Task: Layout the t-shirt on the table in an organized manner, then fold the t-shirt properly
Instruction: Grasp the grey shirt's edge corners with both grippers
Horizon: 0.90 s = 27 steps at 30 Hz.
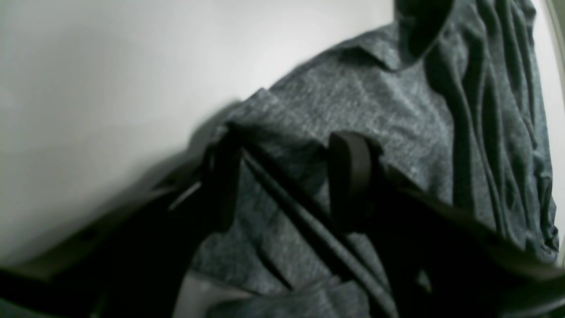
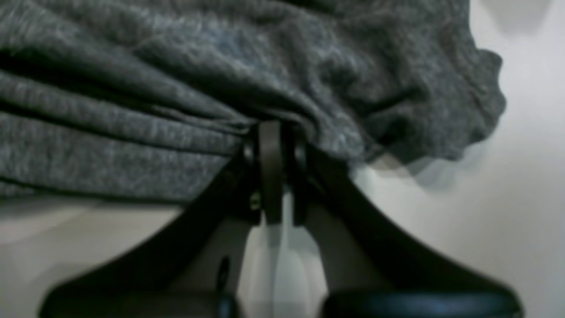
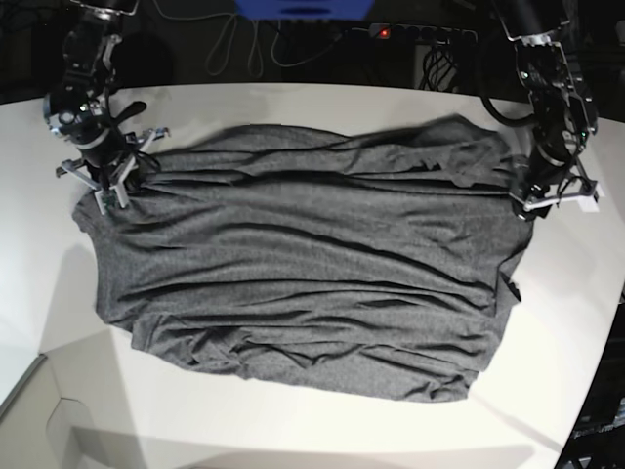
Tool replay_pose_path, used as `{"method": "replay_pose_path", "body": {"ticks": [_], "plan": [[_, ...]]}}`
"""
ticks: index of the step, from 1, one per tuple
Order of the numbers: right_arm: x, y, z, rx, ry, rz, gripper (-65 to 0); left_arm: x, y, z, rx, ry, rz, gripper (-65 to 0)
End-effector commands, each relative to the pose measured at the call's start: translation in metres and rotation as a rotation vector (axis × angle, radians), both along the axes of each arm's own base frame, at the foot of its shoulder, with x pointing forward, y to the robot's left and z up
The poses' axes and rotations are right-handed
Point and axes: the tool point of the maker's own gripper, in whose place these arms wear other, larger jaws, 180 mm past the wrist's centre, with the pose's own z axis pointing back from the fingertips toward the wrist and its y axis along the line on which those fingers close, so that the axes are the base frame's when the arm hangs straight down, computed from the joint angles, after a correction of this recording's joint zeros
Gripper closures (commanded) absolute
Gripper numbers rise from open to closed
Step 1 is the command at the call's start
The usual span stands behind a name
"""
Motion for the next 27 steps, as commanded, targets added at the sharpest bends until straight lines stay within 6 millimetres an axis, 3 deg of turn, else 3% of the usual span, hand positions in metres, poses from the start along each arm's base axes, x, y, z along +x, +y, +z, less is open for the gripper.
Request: {"method": "replay_pose_path", "body": {"ticks": [1,8,15,19,23,27], "plan": [[-0.005,-0.006,0.001,-0.016,0.007,-0.005,-4.8,0.004,0.004,0.004,0.006,0.006,0.008,-32.2],[-0.031,-0.007,-0.01,-0.023,0.059,-0.005,-4.8,0.03,0.001,0.024,0.002,-0.064,0.002,-32.2],[-0.031,-0.012,0.017,-0.083,0.007,0.025,-4.8,0.05,-0.001,0.041,-0.004,-0.114,-0.003,-32.2],[-0.025,-0.012,0.033,-0.105,-0.037,0.036,-4.8,0.058,-0.01,0.071,0.017,-0.196,-0.024,-32.2],[-0.017,-0.007,0.053,-0.121,-0.094,0.045,-4.8,0.045,-0.023,0.096,0.055,-0.255,-0.052,-32.2],[-0.008,0.005,0.07,-0.109,-0.153,0.044,-4.8,0.023,-0.044,0.088,0.022,-0.238,-0.055,-32.2]]}}
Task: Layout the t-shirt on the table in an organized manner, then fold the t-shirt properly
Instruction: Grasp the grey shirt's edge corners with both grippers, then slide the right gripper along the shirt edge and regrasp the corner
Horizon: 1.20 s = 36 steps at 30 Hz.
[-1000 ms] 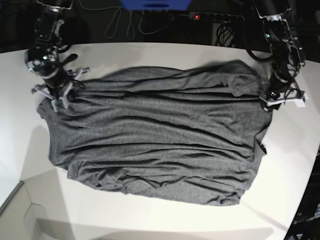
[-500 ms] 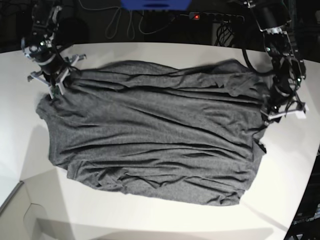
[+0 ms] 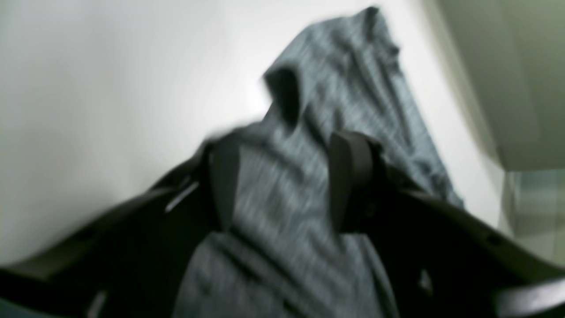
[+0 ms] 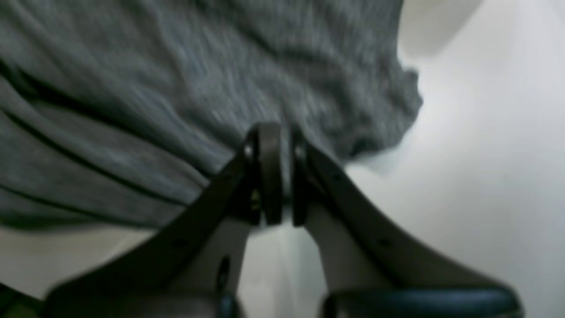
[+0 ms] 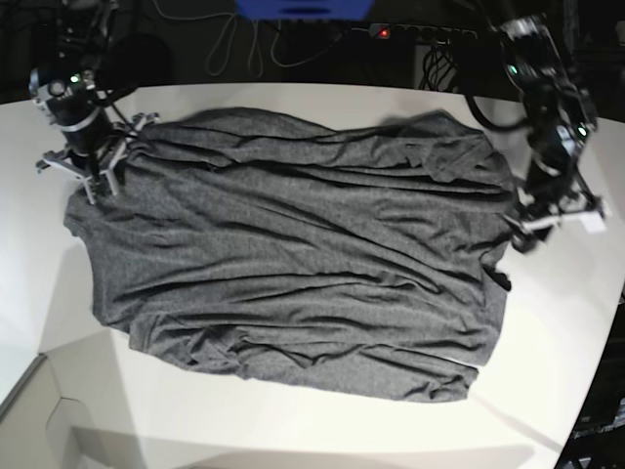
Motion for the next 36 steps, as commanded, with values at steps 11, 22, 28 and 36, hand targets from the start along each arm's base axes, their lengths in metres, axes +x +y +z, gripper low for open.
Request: {"method": "replay_pose_path", "body": {"ticks": [11,22,28,36], "plan": [[0.054,0.058,0.019,0.07,-0.105,0.149,-4.7,-0.014,-0.016,-0.08,-0.049,0.209,-0.048,-32.2],[0.17,0.067,0.012,0.16,-0.106,0.164,-4.7,-0.031,0.001,-0.098,0.025,0.293,-0.049,-32.2],[0.222,0.051,-0.013,0.245,-0.021,0.13,-4.7,-0.038,0.001,-0.099,0.028,0.301,-0.051,-32.2],[0.25,0.038,-0.036,0.439,-0.053,0.066,-4.9,-0.036,0.001,-0.087,0.047,0.273,-0.057,-32.2]]}}
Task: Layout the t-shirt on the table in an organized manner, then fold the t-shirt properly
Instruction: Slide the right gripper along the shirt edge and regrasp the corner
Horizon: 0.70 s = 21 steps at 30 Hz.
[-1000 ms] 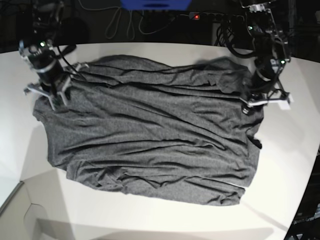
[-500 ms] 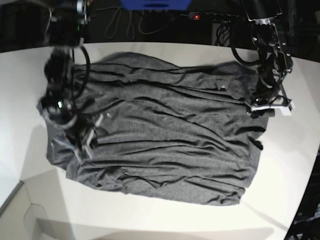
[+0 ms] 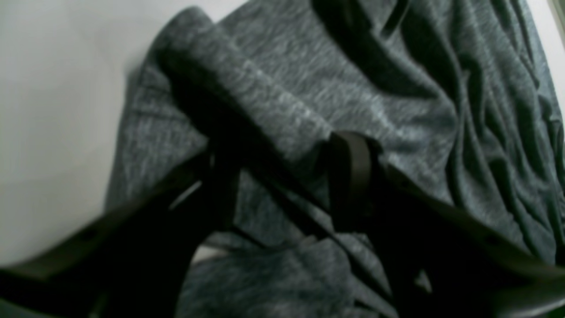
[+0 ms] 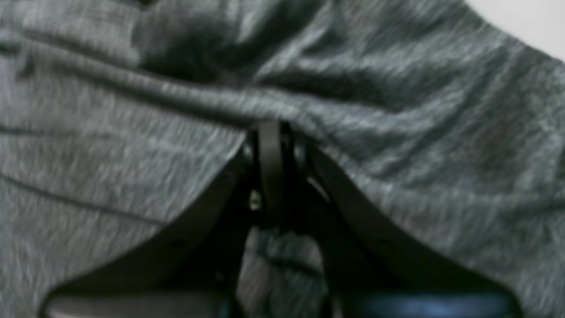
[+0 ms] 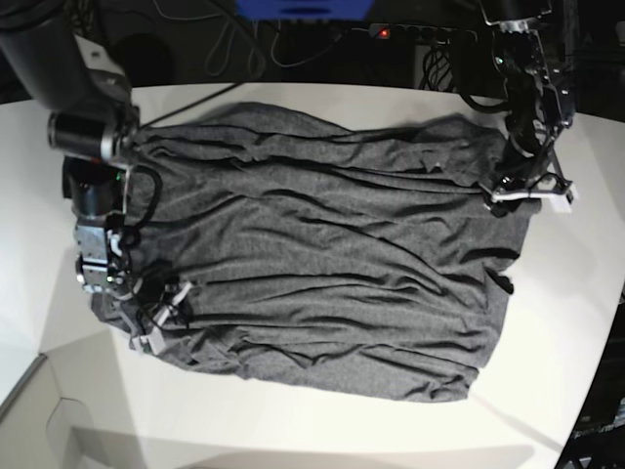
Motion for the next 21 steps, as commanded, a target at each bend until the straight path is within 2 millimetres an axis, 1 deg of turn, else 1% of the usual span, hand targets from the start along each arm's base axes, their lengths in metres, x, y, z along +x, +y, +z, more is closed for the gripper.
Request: {"method": "replay_pose_path", "body": {"ticks": [1,3,4,6,8,11,14,15,17,19,20,21], "plan": [[0.015,-0.011,0.016,0.009,-0.053,-0.032,-5.0,-0.009,0.0,-0.004,-0.005,0.048,0.004,-32.2],[0.02,-0.024,0.012,0.002,-0.089,-0.127,-5.1,-0.004,-0.002,0.005,-0.001,0.024,-0.004,-32.2],[0.024,-0.035,0.013,-0.025,-0.121,-0.187,-5.1,-0.001,-0.003,0.012,0.004,0.005,-0.008,-32.2],[0.03,-0.06,0.02,-0.104,-0.194,-0.303,-5.1,0.0,-0.004,0.022,0.016,-0.019,-0.015,-32.2],[0.033,-0.076,0.028,-0.185,-0.253,-0.371,-5.1,0.004,-0.005,0.036,0.031,-0.056,-0.022,-32.2],[0.04,-0.085,0.045,-0.259,-0.356,-0.414,-5.1,0.011,-0.007,0.058,0.052,-0.116,-0.034,-32.2],[0.05,-0.089,0.07,-0.27,-0.454,-0.436,-5.1,0.017,-0.009,0.079,0.072,-0.17,-0.047,-32.2],[0.054,-0.091,0.077,-0.27,-0.473,-0.439,-5.1,0.018,-0.01,0.083,0.075,-0.18,-0.049,-32.2],[0.058,-0.091,0.084,-0.268,-0.49,-0.441,-5.1,0.02,-0.011,0.089,0.08,-0.193,-0.053,-32.2],[0.064,-0.092,0.096,-0.265,-0.513,-0.443,-5.1,0.015,-0.011,0.087,0.079,-0.185,-0.054,-32.2],[0.065,-0.093,0.098,-0.268,-0.513,-0.444,-5.1,0.013,-0.013,0.087,0.08,-0.183,-0.06,-32.2],[0.062,-0.095,0.093,-0.274,-0.49,-0.447,-5.1,0.01,-0.015,0.087,0.082,-0.18,-0.064,-32.2]]}}
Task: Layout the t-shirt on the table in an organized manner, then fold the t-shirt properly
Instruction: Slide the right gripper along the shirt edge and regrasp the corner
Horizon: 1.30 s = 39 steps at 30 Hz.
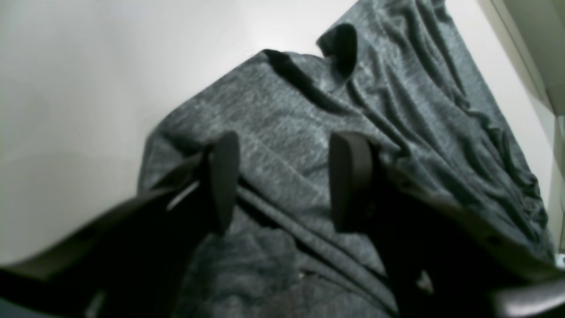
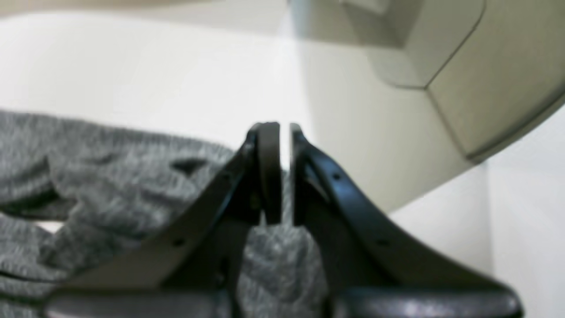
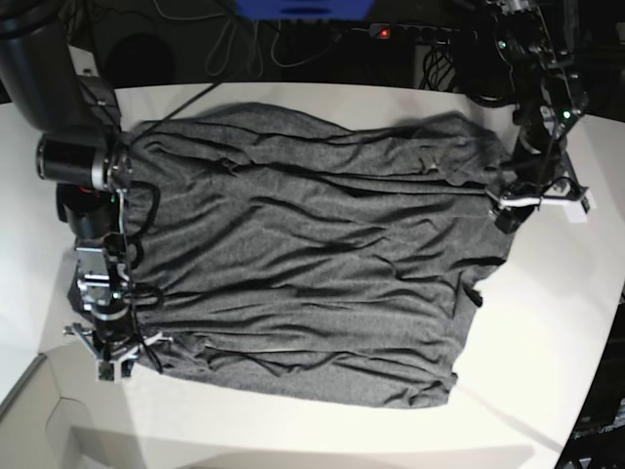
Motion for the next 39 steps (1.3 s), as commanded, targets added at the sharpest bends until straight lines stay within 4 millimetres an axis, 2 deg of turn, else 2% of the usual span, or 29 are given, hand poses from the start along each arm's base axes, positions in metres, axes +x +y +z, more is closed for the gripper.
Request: {"method": "replay_pose_path", "body": {"ticks": [1,4,6,8,13,16,21,27,32,39], "plan": [[0.005,-0.017,0.018,-0.022,-0.03,-0.027,-5.1,0.0,0.0,0.011,0.016,-0.032,-0.007,-32.2],[-0.01,-0.028,0.004,-0.04,0.045,-0.051,-5.2,-0.013,-0.003,0.016,0.033,-0.027,-0.02,-32.4],[-0.024,-0.031,-0.001,-0.059,0.068,-0.056,-5.2,-0.026,-0.006,0.013,0.037,-0.004,-0.029,-32.4],[-0.042,-0.028,-0.006,-0.081,0.093,-0.042,-5.2,-0.039,-0.019,0.004,0.018,0.027,-0.047,-32.5],[-0.089,0.021,-0.014,-0.049,0.151,0.135,-5.2,-0.063,-0.026,-0.022,-0.01,0.11,-0.035,-32.5],[-0.116,0.041,-0.007,0.004,0.149,0.175,-5.2,-0.069,-0.026,-0.04,-0.037,0.155,-0.018,-32.5],[-0.164,0.061,0.002,0.028,0.182,0.213,-5.2,-0.056,-0.027,-0.053,-0.066,0.165,-0.009,-32.5],[-0.217,0.079,0.002,-0.022,0.24,0.293,-5.2,-0.058,-0.025,-0.055,-0.063,0.176,-0.008,-32.5],[-0.24,0.086,-0.002,-0.028,0.27,0.329,-5.2,-0.066,-0.022,-0.058,-0.056,0.194,-0.005,-32.5],[-0.243,0.086,-0.005,-0.028,0.281,0.329,-5.2,-0.078,-0.019,-0.063,-0.051,0.218,0.006,-32.5]]}}
